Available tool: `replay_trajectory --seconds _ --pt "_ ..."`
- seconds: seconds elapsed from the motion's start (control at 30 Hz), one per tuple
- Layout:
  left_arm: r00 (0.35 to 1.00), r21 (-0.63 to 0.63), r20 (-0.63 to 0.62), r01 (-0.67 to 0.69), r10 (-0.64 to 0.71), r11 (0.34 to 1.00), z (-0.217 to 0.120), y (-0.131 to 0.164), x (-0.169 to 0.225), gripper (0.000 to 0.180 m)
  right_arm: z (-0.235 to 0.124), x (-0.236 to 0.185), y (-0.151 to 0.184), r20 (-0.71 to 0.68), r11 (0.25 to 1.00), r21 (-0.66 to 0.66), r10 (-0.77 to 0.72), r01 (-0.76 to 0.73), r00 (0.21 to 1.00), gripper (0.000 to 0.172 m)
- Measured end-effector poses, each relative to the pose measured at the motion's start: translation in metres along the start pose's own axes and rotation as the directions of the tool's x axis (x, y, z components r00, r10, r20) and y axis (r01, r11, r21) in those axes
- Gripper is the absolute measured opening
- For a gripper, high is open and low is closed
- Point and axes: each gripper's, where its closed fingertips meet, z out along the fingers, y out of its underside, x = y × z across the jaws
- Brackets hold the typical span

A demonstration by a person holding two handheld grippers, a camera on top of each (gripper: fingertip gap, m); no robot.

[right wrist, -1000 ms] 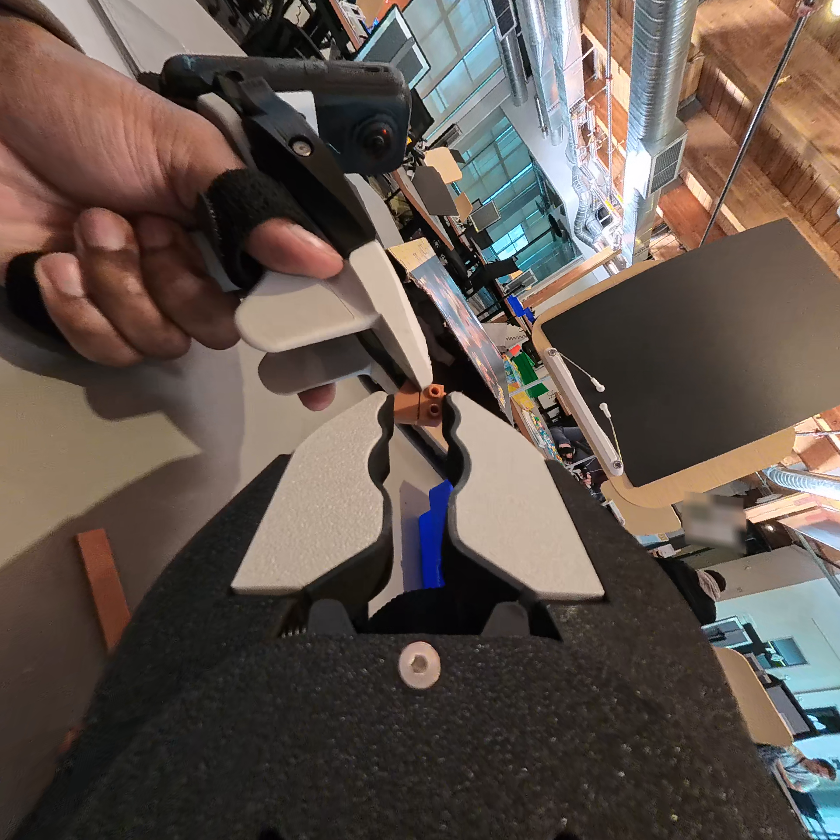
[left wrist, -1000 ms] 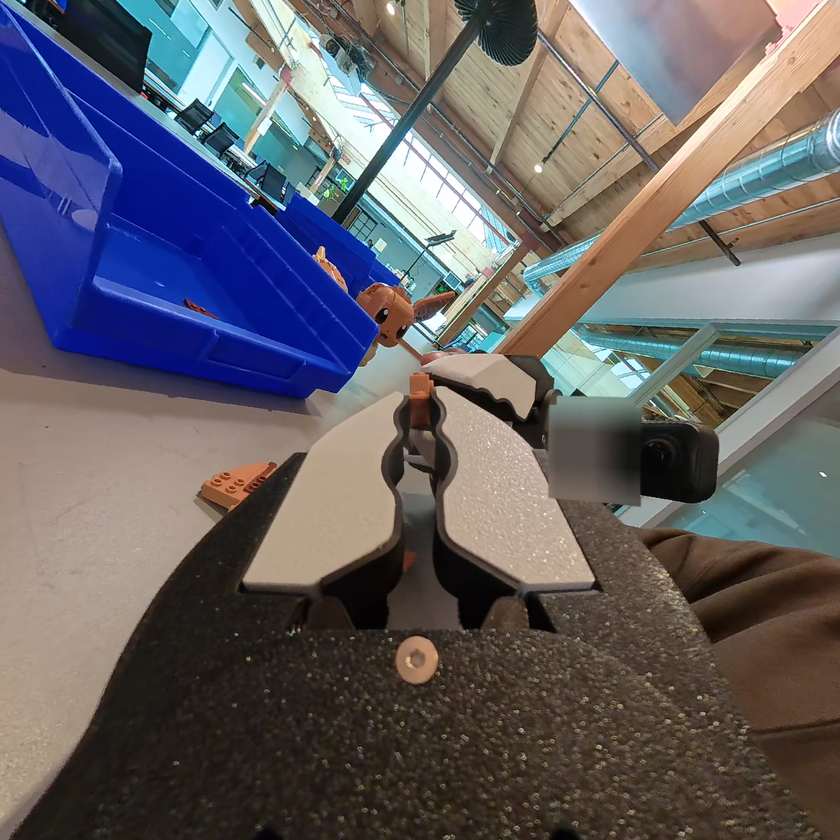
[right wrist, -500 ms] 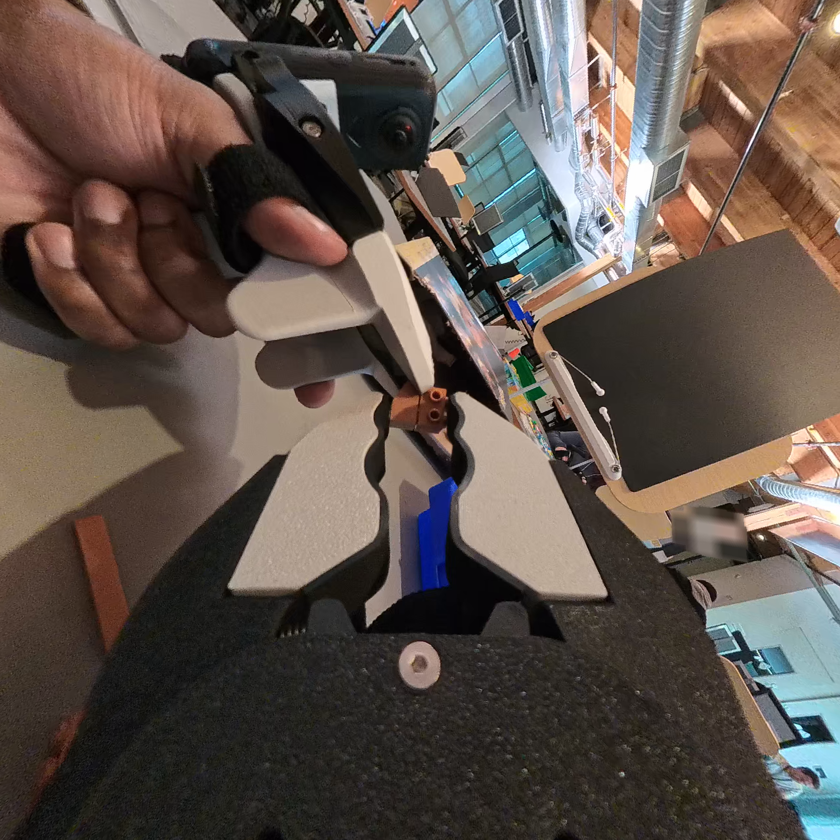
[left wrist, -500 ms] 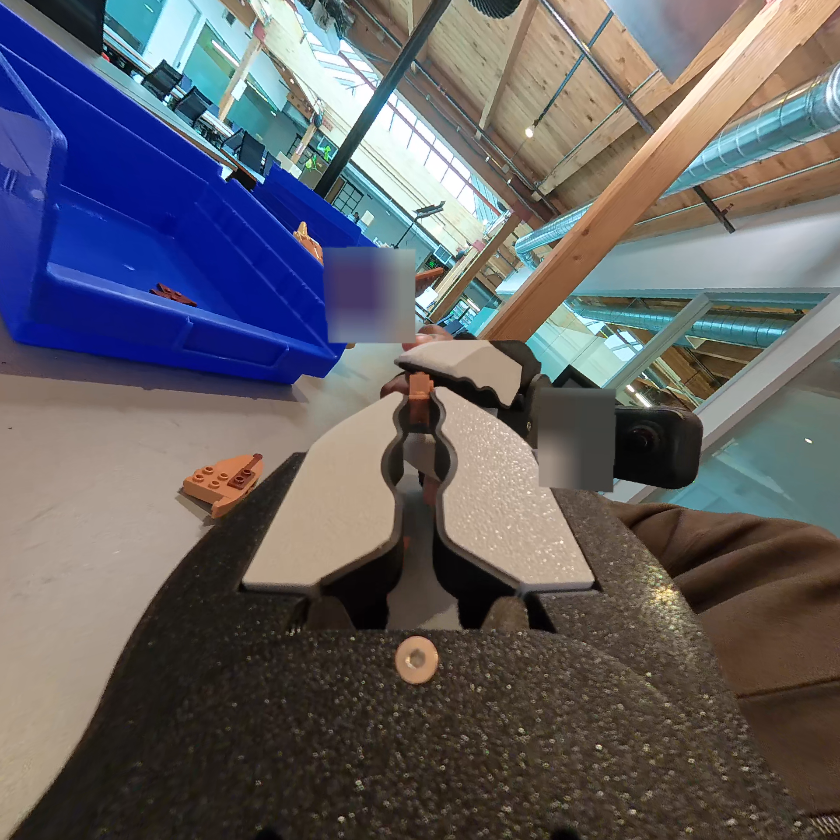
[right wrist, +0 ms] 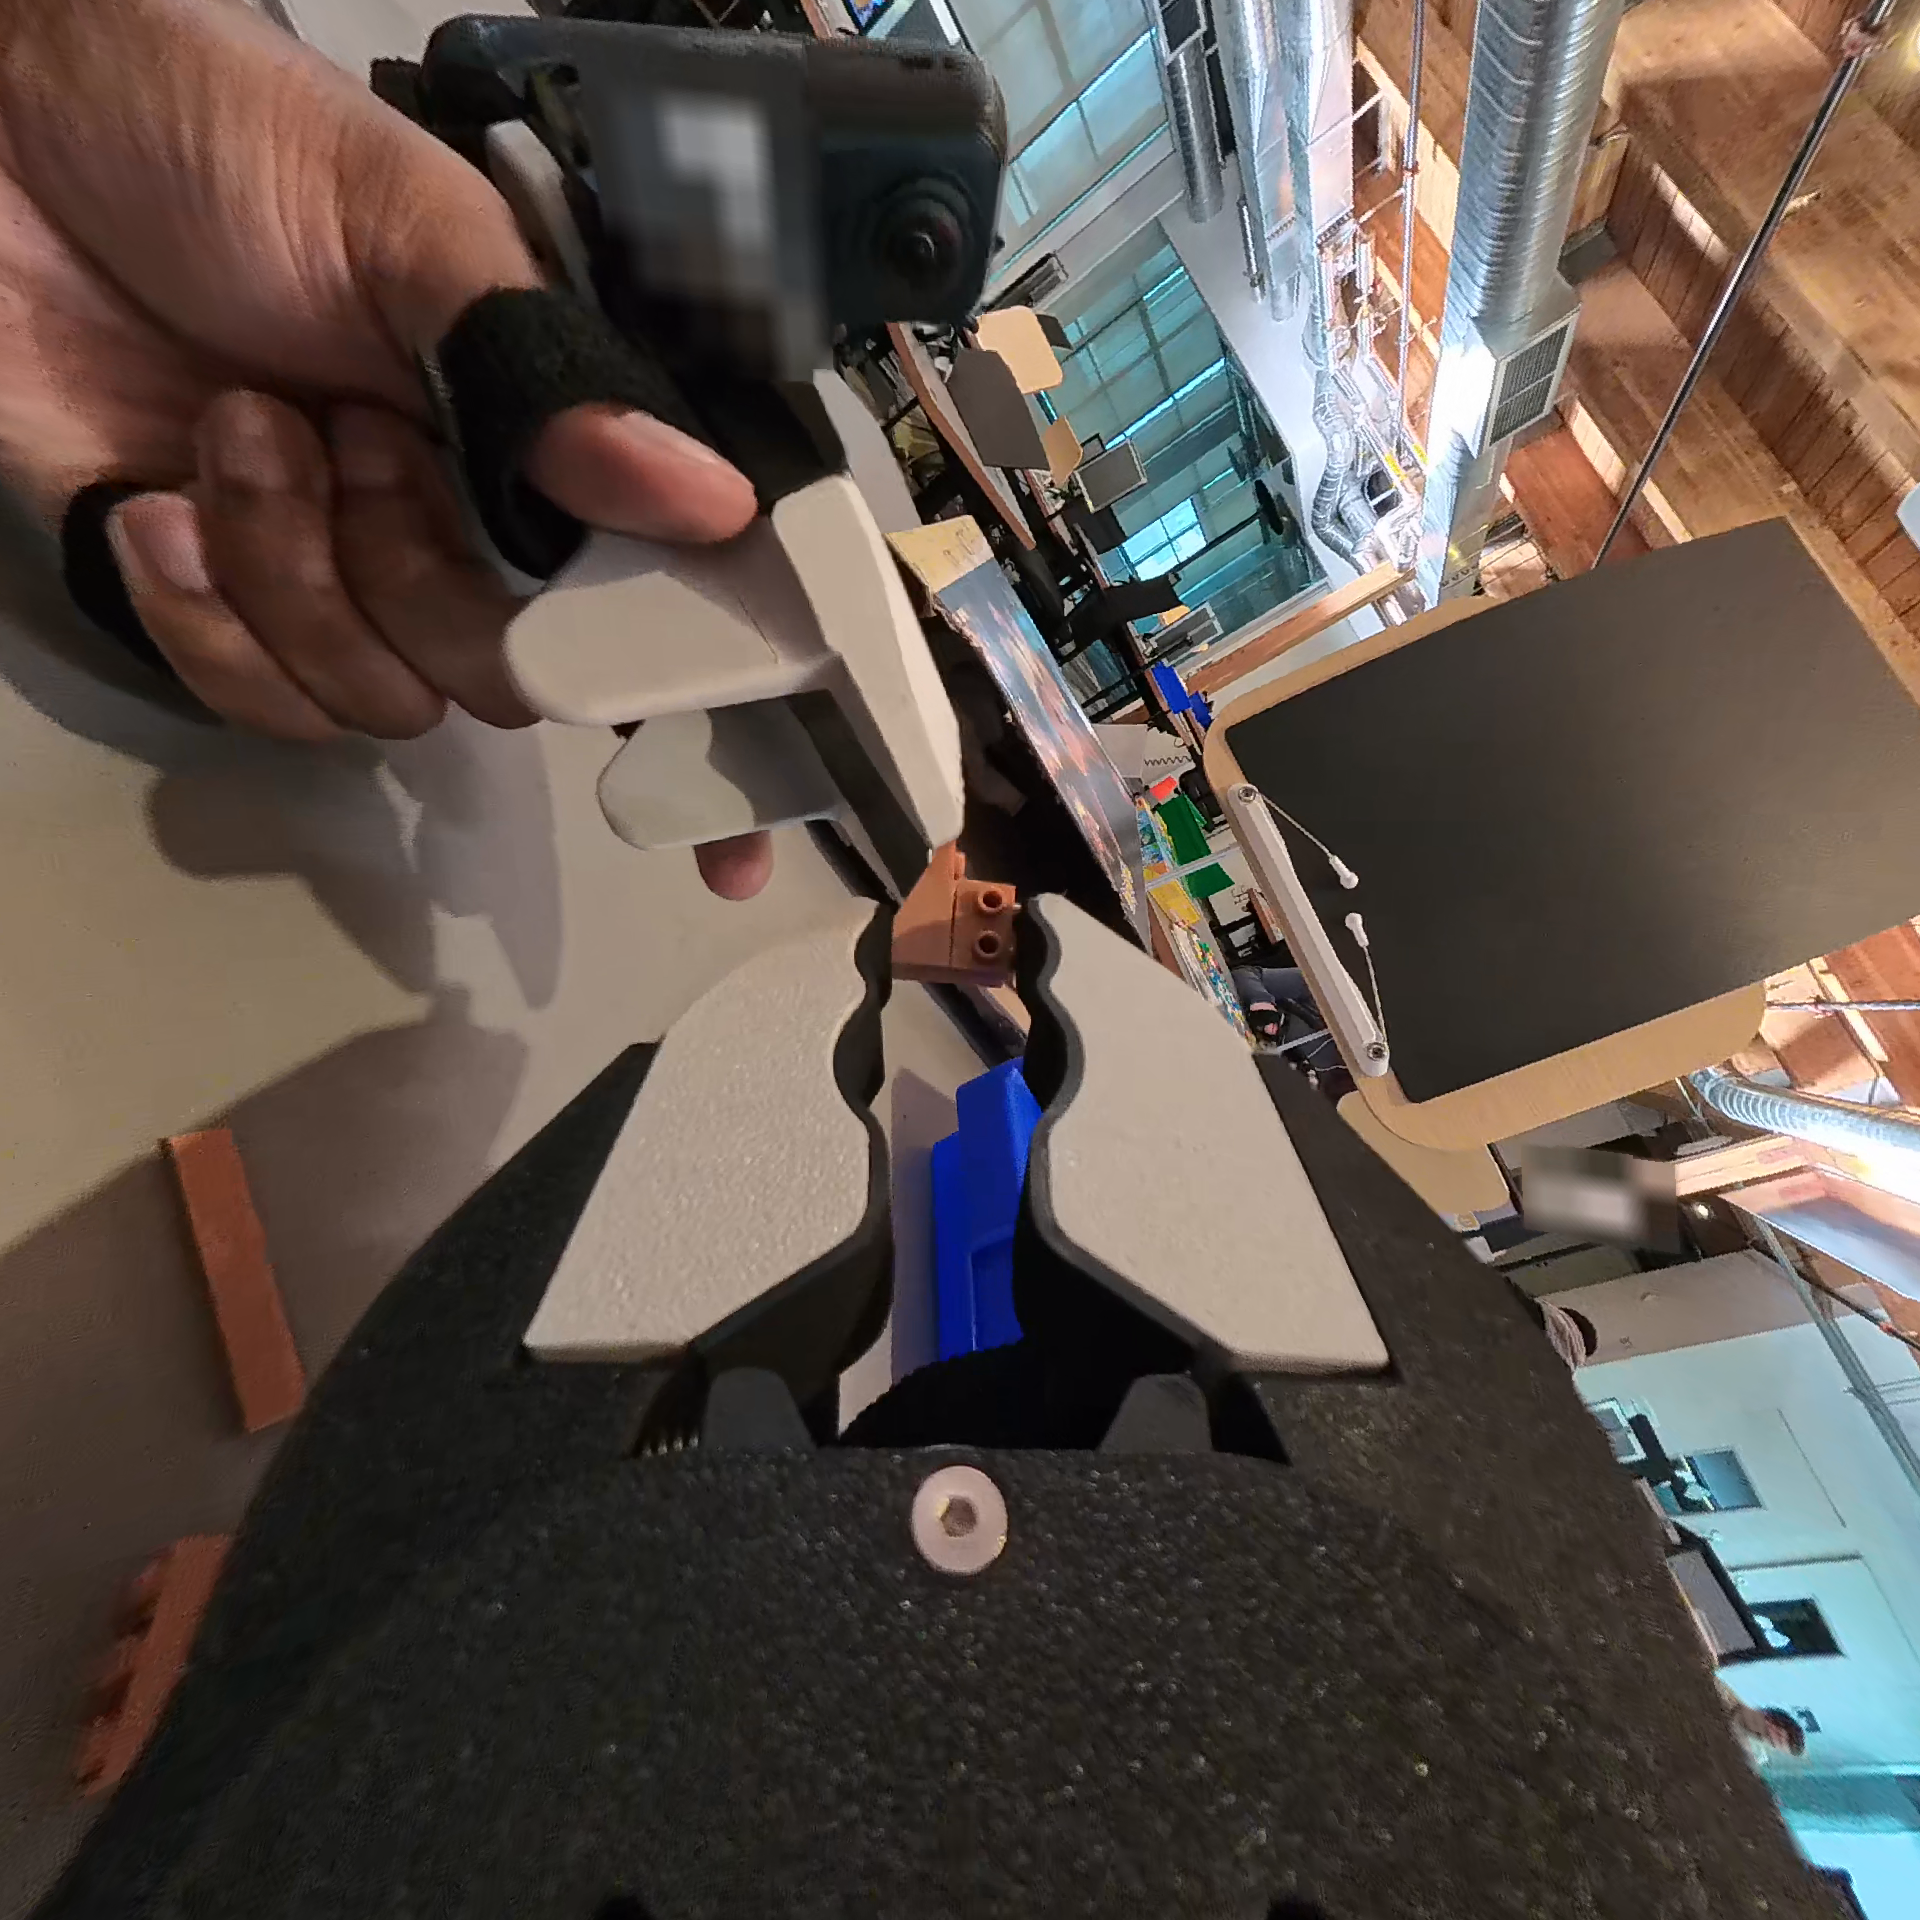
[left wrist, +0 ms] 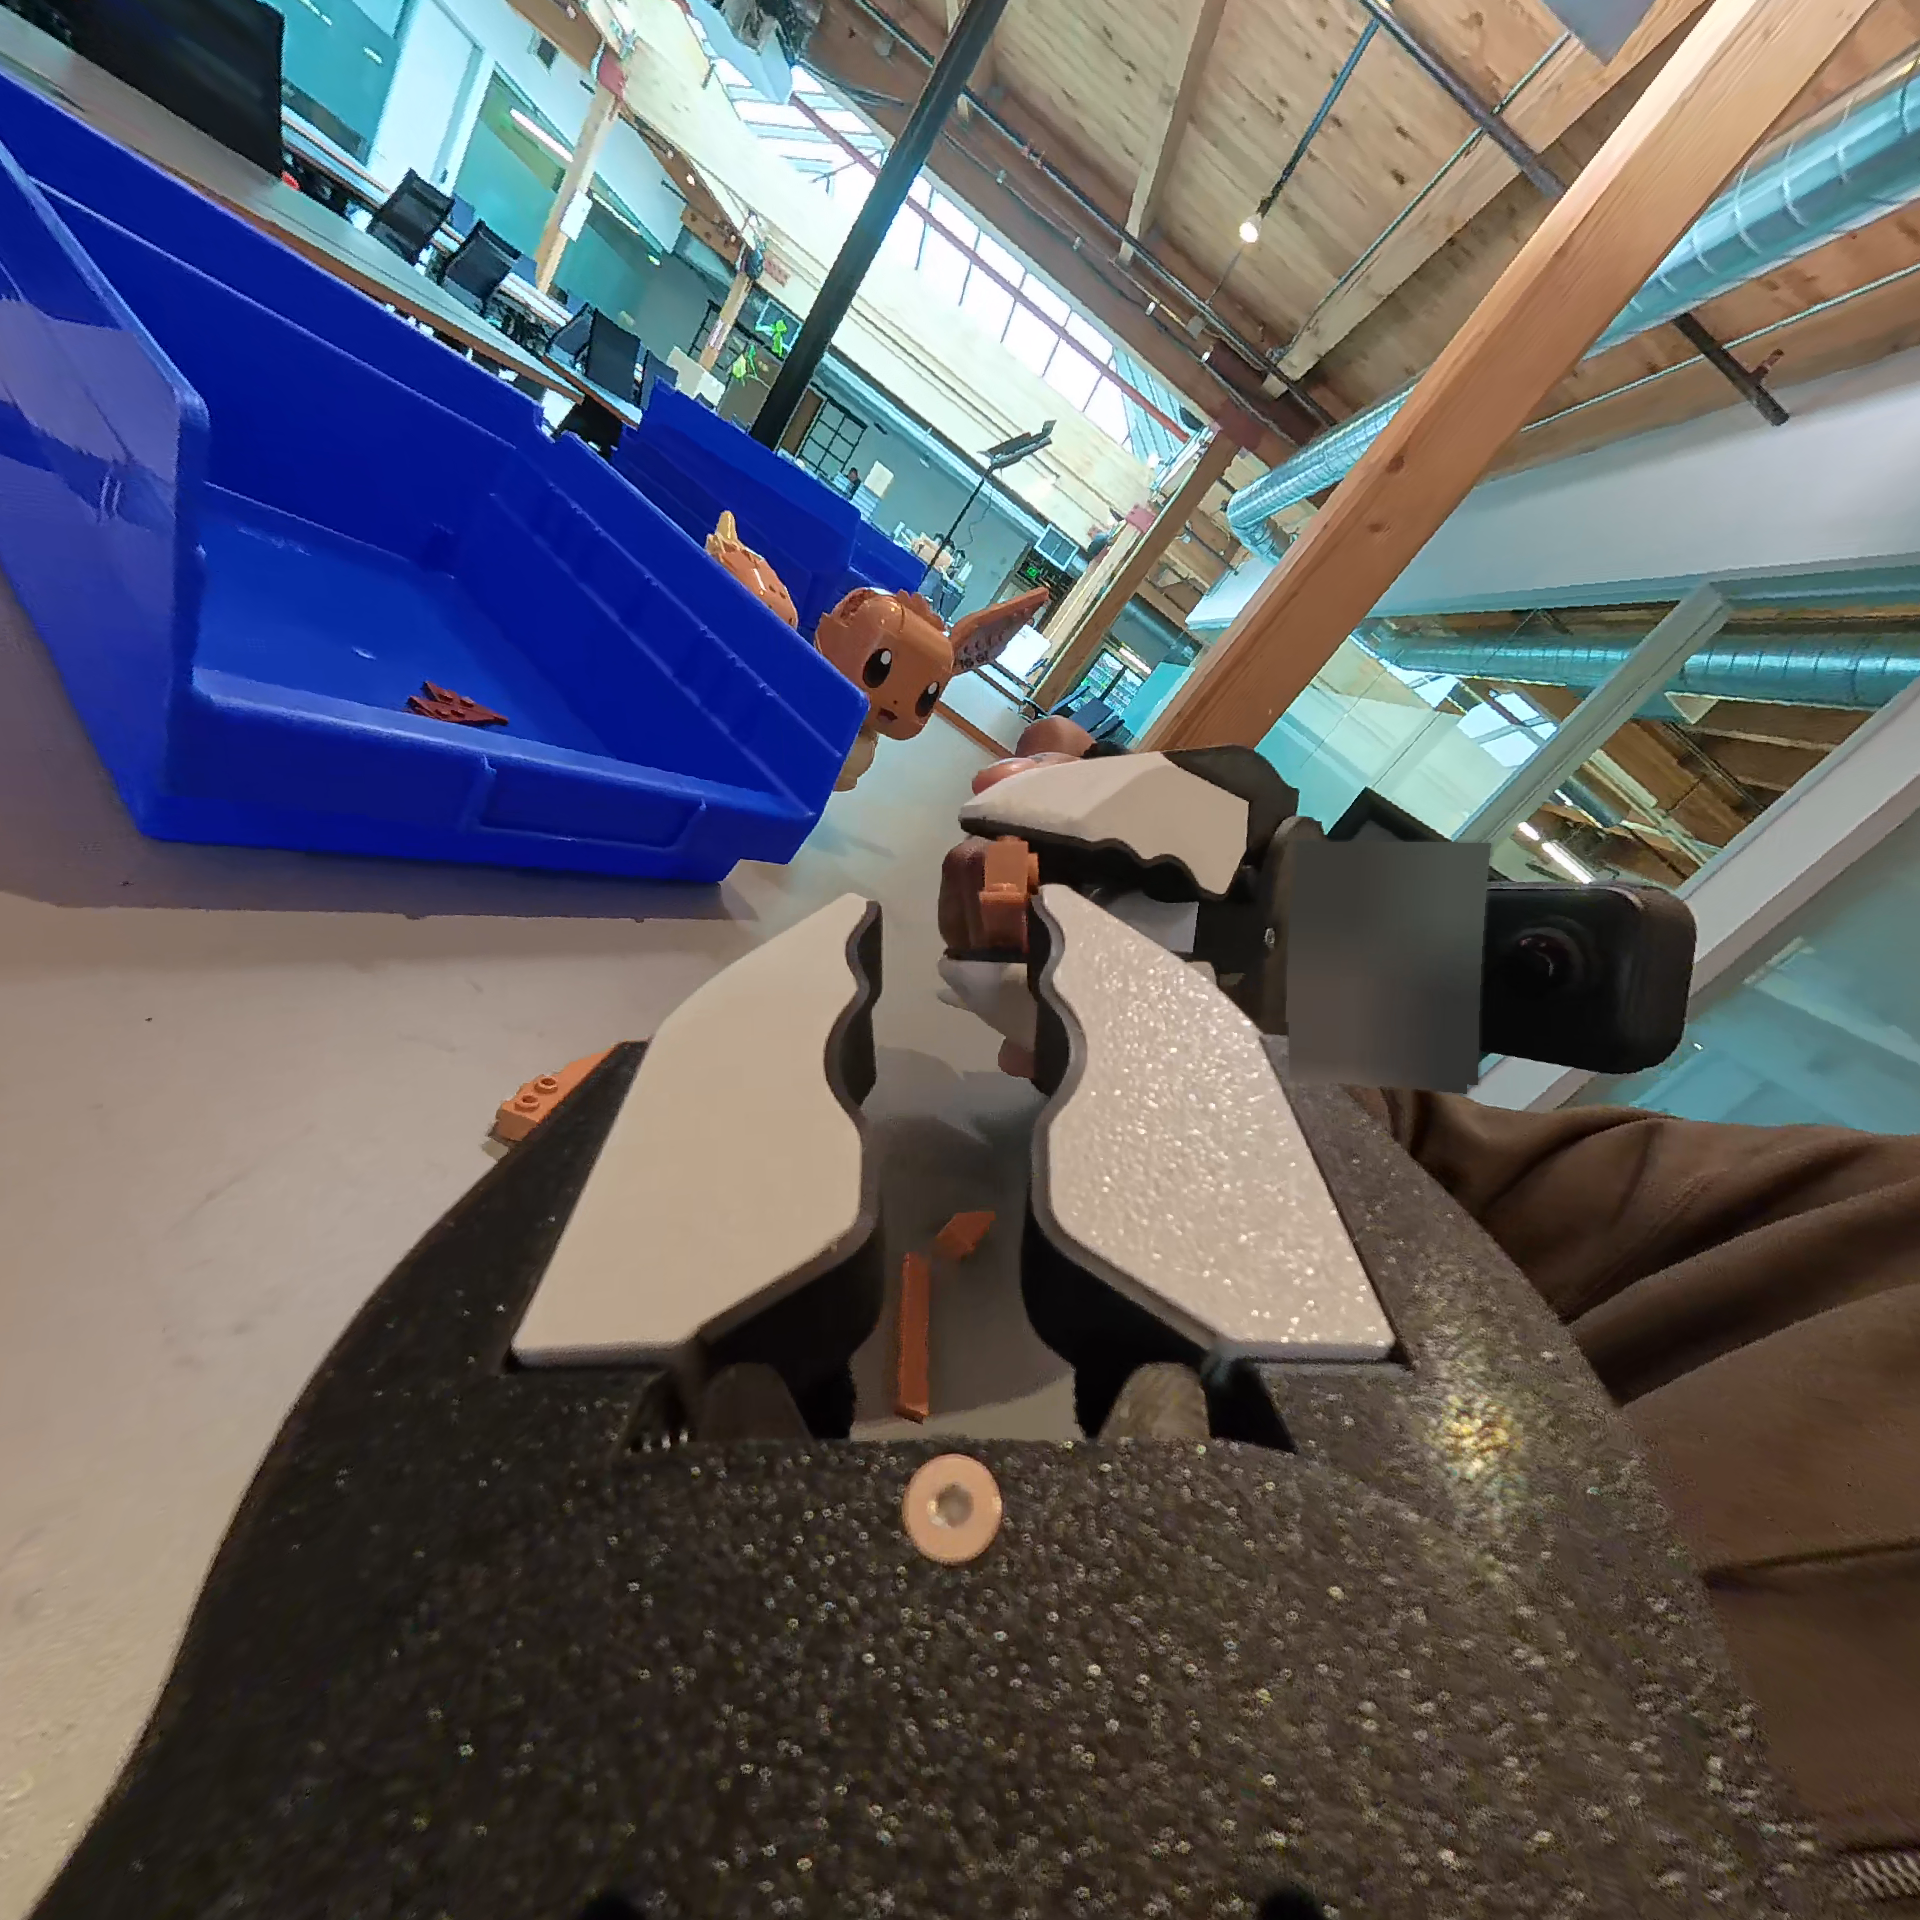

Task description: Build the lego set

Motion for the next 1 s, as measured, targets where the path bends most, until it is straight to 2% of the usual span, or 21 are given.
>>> replay_trajectory --seconds 0.3,0.43,0.57,0.73,0.8,0.83,1.0 --pt "0.995 -0.047 -0.042 -0.087 0.085 0.995 0.004 0.012 0.010 0.025 -0.001 -0.004 -0.001 0.007 0.999 -0.022 0.023 -0.023 1.000 0.023" --pt "0.993 -0.051 -0.058 -0.106 0.103 0.993 0.004 0.013 0.013 0.011 0.000 -0.008 -0.006 0.020 1.000 0.006 0.030 -0.030 0.999 0.023" --pt "0.990 -0.063 -0.074 -0.123 0.118 0.990 0.003 0.014 0.016 0.008 -0.002 -0.009 -0.010 0.013 0.999 0.052 0.016 -0.016 1.000 0.023" --pt "0.982 -0.111 -0.124 -0.159 0.145 0.981 0.004 0.019 0.025 0.008 -0.001 -0.014 -0.010 0.032 0.998 0.056 -0.012 0.010 0.999 0.035" --pt "0.981 -0.131 -0.131 -0.157 0.140 0.979 0.004 0.021 0.026 0.008 -0.001 -0.014 -0.012 0.024 0.998 0.066 -0.026 0.024 0.999 0.032" --pt "0.983 -0.143 -0.128 -0.152 0.134 0.978 0.004 0.023 0.026 0.008 -0.002 -0.015 -0.014 0.018 0.996 0.076 -0.038 0.036 0.999 0.026" --pt "0.987 -0.187 -0.113 -0.137 0.118 0.973 0.004 0.028 0.023 0.008 -0.003 -0.019 -0.011 0.056 0.997 0.050 -0.059 0.056 0.997 0.024"
